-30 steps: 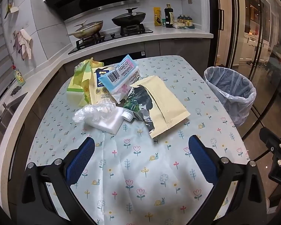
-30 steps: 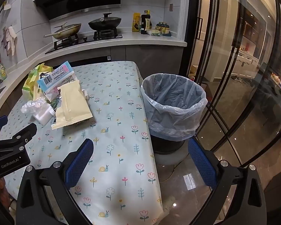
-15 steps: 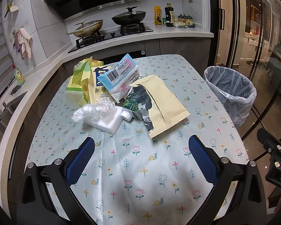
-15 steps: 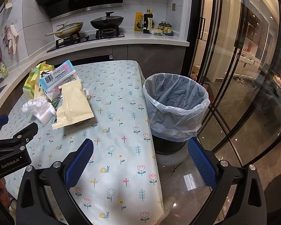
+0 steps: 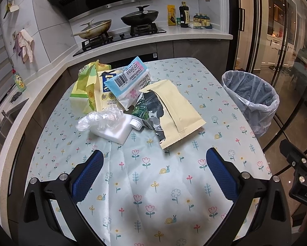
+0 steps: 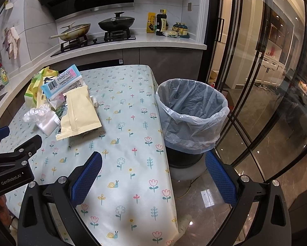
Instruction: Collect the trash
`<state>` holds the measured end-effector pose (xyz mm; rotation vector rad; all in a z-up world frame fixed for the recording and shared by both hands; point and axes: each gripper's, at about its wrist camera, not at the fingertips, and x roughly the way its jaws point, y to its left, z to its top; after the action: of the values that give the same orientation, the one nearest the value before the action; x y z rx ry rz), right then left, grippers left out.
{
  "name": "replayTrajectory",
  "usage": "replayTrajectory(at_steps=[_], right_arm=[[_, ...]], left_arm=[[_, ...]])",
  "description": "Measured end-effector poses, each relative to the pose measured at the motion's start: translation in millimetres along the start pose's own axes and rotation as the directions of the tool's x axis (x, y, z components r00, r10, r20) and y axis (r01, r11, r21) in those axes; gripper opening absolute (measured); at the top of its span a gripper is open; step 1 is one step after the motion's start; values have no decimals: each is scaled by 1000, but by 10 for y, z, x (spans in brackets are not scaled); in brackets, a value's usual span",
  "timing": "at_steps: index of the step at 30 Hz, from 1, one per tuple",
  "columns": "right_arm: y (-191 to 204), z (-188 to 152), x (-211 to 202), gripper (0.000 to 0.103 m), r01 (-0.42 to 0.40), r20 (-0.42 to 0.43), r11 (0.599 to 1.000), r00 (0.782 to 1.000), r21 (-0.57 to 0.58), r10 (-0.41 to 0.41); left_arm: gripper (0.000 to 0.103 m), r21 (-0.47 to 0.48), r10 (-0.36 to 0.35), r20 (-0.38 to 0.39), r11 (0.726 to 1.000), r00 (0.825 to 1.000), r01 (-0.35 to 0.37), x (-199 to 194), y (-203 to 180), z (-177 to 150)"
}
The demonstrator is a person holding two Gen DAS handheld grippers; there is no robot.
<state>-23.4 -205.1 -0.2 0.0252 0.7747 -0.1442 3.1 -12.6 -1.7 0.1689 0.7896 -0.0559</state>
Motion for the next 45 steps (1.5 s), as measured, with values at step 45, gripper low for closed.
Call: replayTrajectory(at_steps=[45], right_arm=[[-31, -6, 3, 96, 19, -3, 1000, 1000, 2, -19]], left_arm=[[96, -5, -2, 2, 1000, 1000, 2, -26, 30, 1]])
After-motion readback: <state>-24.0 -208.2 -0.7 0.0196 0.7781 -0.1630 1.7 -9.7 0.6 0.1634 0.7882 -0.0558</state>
